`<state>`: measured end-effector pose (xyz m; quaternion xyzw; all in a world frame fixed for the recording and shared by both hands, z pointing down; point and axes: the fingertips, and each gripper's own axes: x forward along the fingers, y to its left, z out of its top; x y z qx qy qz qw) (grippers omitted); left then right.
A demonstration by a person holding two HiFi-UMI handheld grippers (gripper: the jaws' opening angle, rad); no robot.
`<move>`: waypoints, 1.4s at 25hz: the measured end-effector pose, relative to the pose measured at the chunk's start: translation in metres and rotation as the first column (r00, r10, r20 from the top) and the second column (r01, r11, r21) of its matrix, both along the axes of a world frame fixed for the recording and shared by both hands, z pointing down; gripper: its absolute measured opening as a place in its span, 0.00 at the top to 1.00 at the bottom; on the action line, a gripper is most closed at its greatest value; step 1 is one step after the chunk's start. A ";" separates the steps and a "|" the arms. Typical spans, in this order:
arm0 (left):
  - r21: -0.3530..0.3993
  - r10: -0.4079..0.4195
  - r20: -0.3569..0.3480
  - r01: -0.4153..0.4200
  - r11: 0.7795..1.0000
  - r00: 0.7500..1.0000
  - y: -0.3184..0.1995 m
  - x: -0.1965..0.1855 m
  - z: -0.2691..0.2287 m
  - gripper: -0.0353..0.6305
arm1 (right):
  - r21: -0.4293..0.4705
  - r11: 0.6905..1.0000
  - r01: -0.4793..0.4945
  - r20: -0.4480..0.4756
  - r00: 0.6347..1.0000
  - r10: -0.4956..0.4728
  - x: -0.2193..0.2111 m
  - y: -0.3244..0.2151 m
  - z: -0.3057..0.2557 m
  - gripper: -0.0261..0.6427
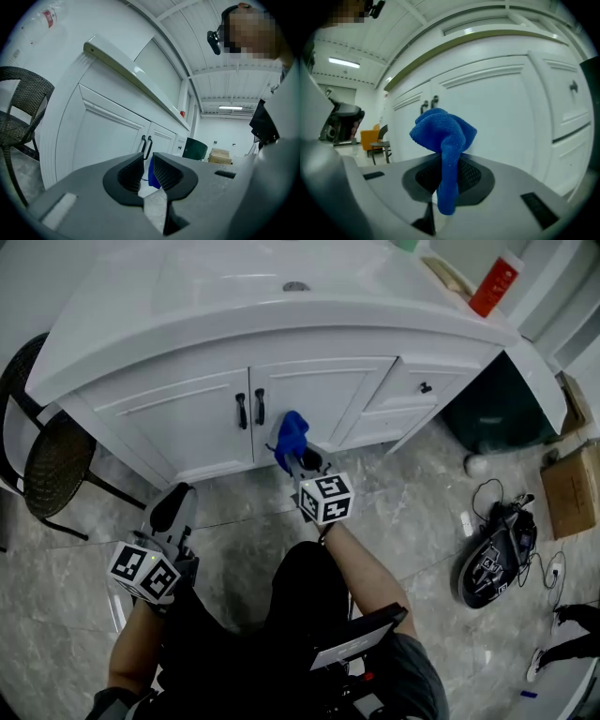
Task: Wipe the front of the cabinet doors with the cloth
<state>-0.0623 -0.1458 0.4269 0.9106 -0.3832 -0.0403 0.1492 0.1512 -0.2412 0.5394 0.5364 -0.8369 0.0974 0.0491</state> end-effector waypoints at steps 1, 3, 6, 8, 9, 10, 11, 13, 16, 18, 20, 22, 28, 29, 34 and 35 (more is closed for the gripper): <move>0.001 0.000 0.004 0.000 1.000 1.000 0.001 -0.002 0.001 0.85 | 0.004 0.998 0.057 -0.016 0.998 -0.057 -0.023 0.000 0.002 0.88; -0.004 -0.011 0.010 0.011 1.000 1.000 0.002 -0.008 0.000 0.85 | -0.009 0.990 0.144 -0.034 0.989 -0.144 -0.060 -0.002 0.013 0.88; -0.002 -0.049 0.020 0.049 0.999 0.999 0.001 -0.024 -0.001 0.85 | -0.058 0.985 0.162 -0.041 0.985 -0.165 -0.081 -0.012 0.037 0.88; -0.007 -0.083 0.018 0.083 0.997 0.996 0.000 -0.035 -0.002 0.85 | -0.083 0.989 0.121 -0.036 0.992 -0.124 -0.075 -0.022 0.050 0.88; -0.013 -0.099 0.014 0.099 0.995 0.995 -0.001 -0.040 -0.001 0.85 | -0.090 0.991 0.095 -0.033 0.995 -0.099 -0.068 -0.027 0.054 0.88; -0.018 -0.112 0.010 0.112 0.994 0.994 -0.002 -0.045 0.001 0.85 | -0.093 0.993 0.071 -0.033 0.997 -0.075 -0.061 -0.032 0.056 0.88; -0.024 -0.122 0.006 0.122 0.992 0.993 -0.003 -0.048 0.003 0.85 | -0.091 0.995 0.051 -0.037 0.998 -0.054 -0.053 -0.036 0.057 0.88; -0.035 -0.130 0.004 0.130 0.991 0.991 -0.005 -0.050 0.008 0.85 | -0.080 0.997 0.023 -0.053 0.998 -0.027 -0.040 -0.043 0.058 0.88; -0.047 -0.115 0.008 0.116 0.992 0.993 -0.005 -0.042 0.016 0.85 | -0.063 0.998 -0.013 -0.081 0.997 0.008 -0.015 -0.048 0.058 0.88; -0.049 -0.095 0.013 0.096 0.994 0.995 -0.005 -0.030 0.019 0.85 | -0.058 0.997 -0.055 -0.085 0.995 0.049 0.009 -0.050 0.059 0.88; -0.051 -0.075 0.018 0.076 0.996 0.997 -0.005 -0.018 0.019 0.85 | -0.059 0.993 -0.100 -0.084 0.992 0.095 0.036 -0.052 0.059 0.88; -0.054 -0.057 0.023 0.058 0.997 0.998 -0.006 -0.008 0.021 0.85 | -0.064 0.987 -0.145 -0.073 0.987 0.141 0.062 -0.051 0.061 0.88; -0.060 -0.005 0.033 0.007 0.998 0.999 -0.007 0.019 0.029 0.85 | -0.086 0.941 -0.327 -0.009 0.945 0.328 0.151 -0.045 0.068 0.88; -0.064 0.003 0.033 -0.001 0.998 0.999 -0.007 0.023 0.031 0.85 | -0.088 0.931 -0.355 -0.006 0.935 0.355 0.165 -0.043 0.069 0.88; -0.077 0.045 0.047 -0.041 0.996 0.998 -0.002 0.037 0.041 0.85 | -0.103 0.889 -0.447 -0.022 0.894 0.447 0.220 -0.035 0.076 0.88; -0.080 0.043 0.043 -0.040 0.996 0.998 -0.003 0.037 0.041 0.85 | -0.103 0.887 -0.449 -0.019 0.893 0.450 0.223 -0.033 0.075 0.88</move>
